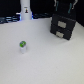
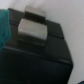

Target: Open the kcup holder, insert the kcup into the holder, and close the kcup holder

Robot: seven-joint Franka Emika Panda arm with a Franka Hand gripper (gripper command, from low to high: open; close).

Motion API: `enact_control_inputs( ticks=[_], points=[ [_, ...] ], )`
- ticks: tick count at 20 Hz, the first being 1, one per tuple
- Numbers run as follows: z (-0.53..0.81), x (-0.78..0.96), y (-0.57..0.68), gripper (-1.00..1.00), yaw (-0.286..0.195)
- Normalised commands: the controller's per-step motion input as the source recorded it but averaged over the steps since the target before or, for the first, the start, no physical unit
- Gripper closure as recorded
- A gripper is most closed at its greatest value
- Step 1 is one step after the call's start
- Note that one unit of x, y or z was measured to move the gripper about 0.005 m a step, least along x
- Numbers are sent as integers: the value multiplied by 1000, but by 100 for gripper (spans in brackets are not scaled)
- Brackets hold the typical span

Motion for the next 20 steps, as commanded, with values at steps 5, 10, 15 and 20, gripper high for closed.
enact_control_inputs(
  ticks=[5,10,15,20],
  points=[
    [-370,-246,450,-100,-171],
    [-415,-289,87,-100,-83],
    [-390,-324,-4,-100,-5],
    [-426,-360,103,-100,-11]
  ],
)
